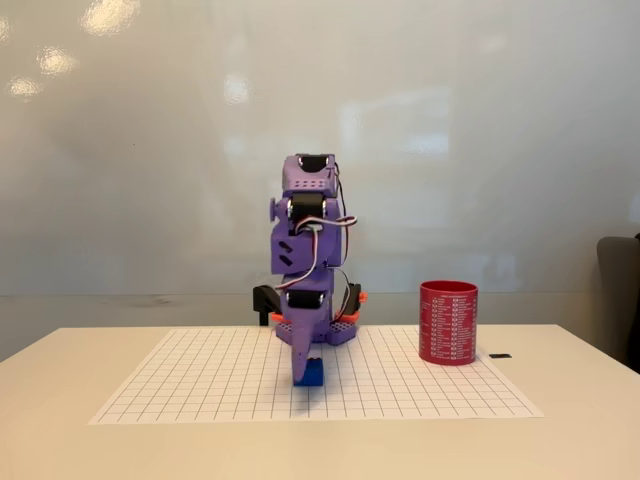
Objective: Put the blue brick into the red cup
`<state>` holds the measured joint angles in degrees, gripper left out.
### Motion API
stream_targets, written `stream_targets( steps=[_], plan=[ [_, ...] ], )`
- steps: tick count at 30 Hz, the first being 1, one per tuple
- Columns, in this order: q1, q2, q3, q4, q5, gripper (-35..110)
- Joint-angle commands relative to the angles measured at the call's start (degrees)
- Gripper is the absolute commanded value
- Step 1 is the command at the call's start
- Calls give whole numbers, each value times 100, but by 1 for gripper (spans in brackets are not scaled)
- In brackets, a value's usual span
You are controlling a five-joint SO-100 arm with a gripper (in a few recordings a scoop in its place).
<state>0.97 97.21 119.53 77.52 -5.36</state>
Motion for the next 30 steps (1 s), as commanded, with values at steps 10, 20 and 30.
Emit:
stream_targets(
  steps=[10,20,30],
  plan=[
    [272,439,185,-18,-765,51],
    [308,606,949,-141,-1696,50],
    [-176,712,984,-26,-1846,24]
  ],
)
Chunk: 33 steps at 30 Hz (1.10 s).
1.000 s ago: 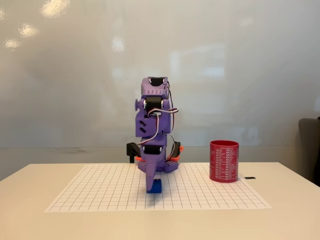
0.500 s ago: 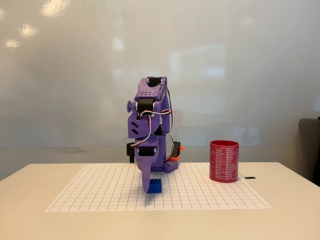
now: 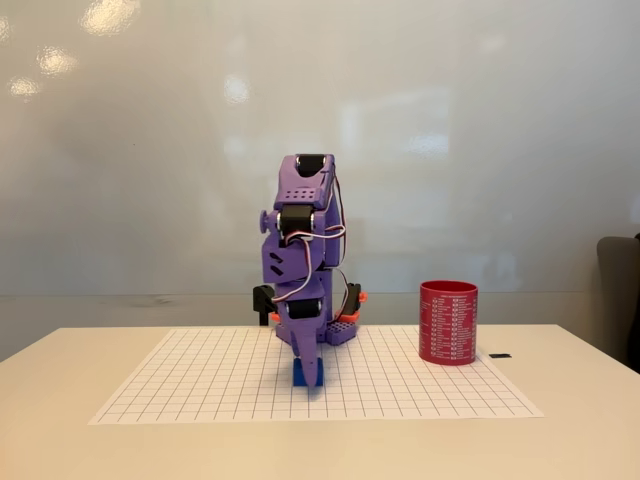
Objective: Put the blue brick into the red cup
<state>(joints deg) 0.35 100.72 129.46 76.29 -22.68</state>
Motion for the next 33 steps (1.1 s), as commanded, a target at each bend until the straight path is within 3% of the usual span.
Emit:
stream_targets(
  steps=[1,15,33],
  plan=[
    [-167,343,-9,97,-114,2],
    [-79,439,185,-396,229,0],
    [-70,571,-536,35,378,0]
  ],
)
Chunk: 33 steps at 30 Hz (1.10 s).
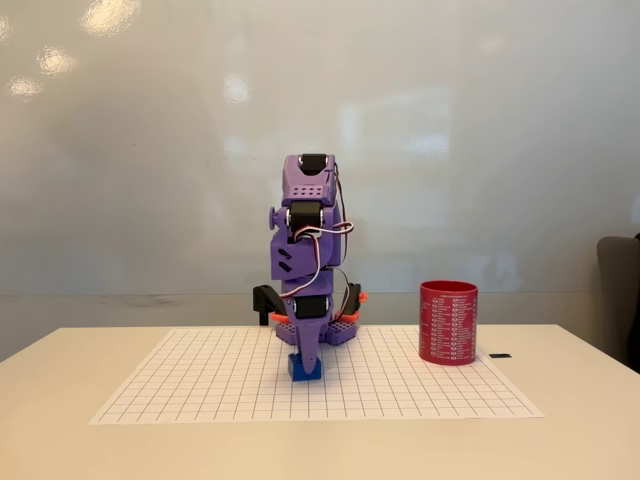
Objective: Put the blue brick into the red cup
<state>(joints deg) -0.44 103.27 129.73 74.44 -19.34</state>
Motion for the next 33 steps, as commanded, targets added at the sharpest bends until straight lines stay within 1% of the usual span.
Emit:
stream_targets(
  steps=[1,5,9,16,21,25,29,33],
  plan=[
    [18,369,-686,246,70,0],
    [44,598,-1037,264,185,0],
    [97,905,-1485,62,378,-1],
    [396,1354,-2417,-677,905,-1],
    [255,1723,-2628,-1318,1336,-1],
    [-369,1969,-3059,-1318,1811,-1],
    [-1441,2162,-3445,-1125,2312,-1],
    [-2602,2136,-3946,-694,2646,-1]
  ],
)
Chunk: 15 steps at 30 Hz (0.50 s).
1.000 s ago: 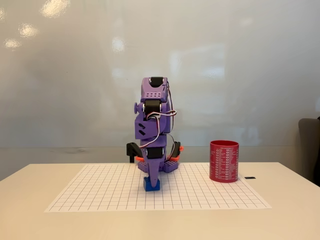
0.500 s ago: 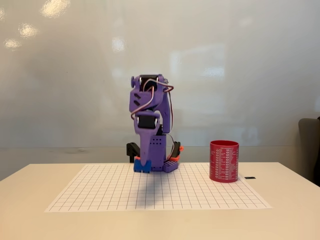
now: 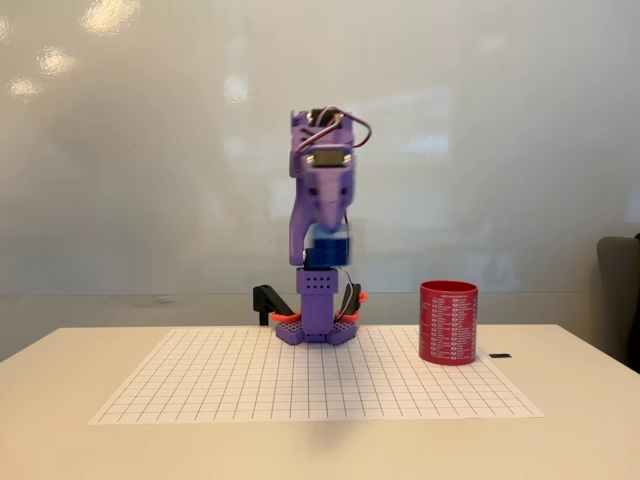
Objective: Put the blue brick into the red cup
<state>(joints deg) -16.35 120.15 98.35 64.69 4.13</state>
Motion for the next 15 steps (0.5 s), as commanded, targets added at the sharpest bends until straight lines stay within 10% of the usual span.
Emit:
stream_targets(
  steps=[1,15],
  plan=[
    [-1292,448,-896,396,369,-1],
    [-3981,870,-457,1986,1239,-1]
  ],
)
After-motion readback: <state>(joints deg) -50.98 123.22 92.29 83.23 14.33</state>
